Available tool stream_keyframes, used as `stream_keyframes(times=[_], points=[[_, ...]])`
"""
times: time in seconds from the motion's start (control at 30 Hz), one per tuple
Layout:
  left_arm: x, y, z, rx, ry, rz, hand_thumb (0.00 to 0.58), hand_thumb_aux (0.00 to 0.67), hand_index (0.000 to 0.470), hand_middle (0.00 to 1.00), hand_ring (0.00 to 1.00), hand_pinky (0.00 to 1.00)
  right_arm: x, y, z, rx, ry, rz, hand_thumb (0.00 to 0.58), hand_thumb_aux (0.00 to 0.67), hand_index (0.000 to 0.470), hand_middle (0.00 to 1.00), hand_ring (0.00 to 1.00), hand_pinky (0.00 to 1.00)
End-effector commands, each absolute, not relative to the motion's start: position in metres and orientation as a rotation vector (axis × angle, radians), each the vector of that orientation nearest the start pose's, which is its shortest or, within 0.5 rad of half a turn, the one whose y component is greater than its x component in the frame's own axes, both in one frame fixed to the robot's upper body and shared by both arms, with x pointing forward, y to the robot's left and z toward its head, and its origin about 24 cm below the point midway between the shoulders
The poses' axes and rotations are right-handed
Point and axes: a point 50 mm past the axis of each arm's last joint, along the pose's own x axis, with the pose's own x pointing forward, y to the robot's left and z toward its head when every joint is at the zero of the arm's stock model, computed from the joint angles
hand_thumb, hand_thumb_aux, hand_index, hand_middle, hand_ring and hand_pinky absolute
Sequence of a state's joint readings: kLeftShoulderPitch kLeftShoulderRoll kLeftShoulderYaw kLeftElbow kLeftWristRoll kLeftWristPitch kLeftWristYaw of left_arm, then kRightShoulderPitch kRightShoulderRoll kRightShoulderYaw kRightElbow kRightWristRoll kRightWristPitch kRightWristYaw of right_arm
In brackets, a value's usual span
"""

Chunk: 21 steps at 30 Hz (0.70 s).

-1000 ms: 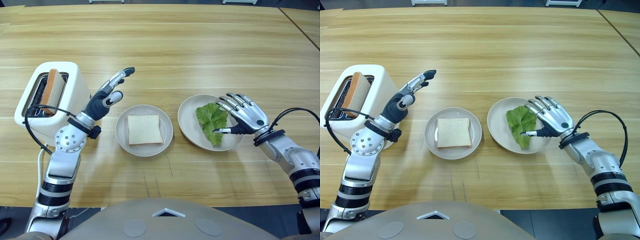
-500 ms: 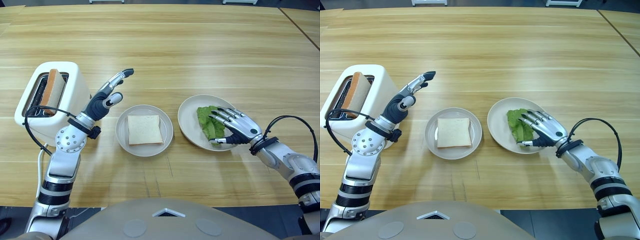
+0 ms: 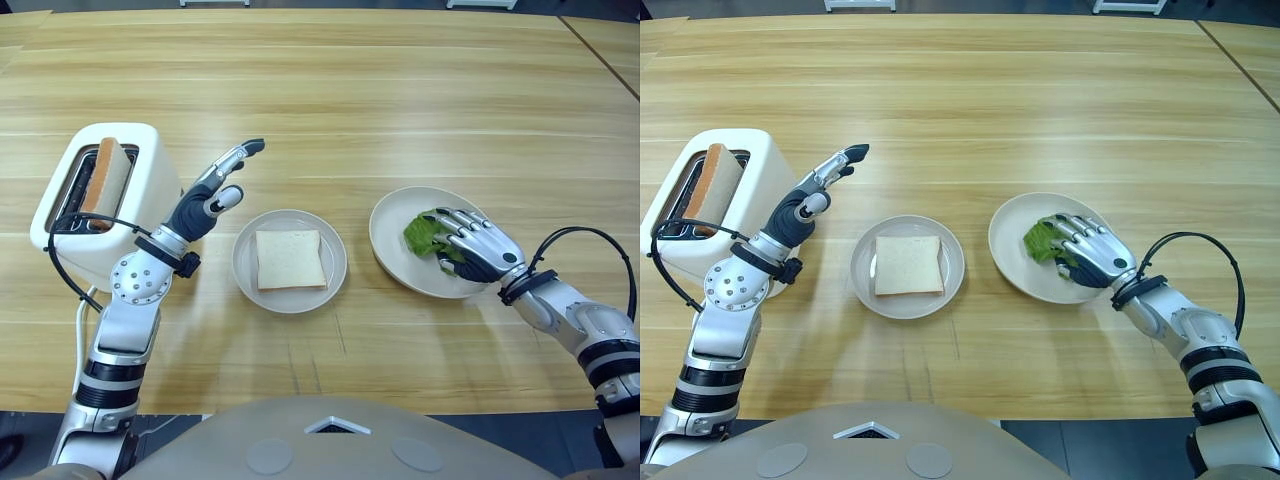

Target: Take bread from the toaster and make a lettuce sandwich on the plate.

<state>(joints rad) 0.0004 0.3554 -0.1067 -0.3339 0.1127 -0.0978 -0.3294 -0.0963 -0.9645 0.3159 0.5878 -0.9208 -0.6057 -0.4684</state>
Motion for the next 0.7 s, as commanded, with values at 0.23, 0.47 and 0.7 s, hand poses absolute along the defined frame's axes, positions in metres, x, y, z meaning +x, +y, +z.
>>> stream_keyframes(times=[0.23, 0.47, 0.7], points=[[0.239, 0.150, 0.120, 0.524, -0.344, -0.483, 0.000, 0.000, 0.000, 0.00, 0.00, 0.00, 0.227, -0.296, 0.036, -1.640, -0.329, 0.437, 0.580, 0.670, 0.470, 0.00, 0.00, 0.00], [0.240, 0.148, 0.121, 0.520, -0.353, -0.478, 0.000, 0.000, 0.000, 0.00, 0.00, 0.00, 0.240, -0.264, 0.074, -1.626, -0.635, 0.345, 0.580, 0.670, 0.470, 0.00, 0.00, 0.00], [0.240, 0.145, 0.122, 0.511, -0.369, -0.466, 0.000, 0.000, 0.000, 0.00, 0.00, 0.00, 0.261, -0.211, 0.068, -1.551, -0.765, 0.419, 0.580, 0.670, 0.470, 0.00, 0.00, 0.00]])
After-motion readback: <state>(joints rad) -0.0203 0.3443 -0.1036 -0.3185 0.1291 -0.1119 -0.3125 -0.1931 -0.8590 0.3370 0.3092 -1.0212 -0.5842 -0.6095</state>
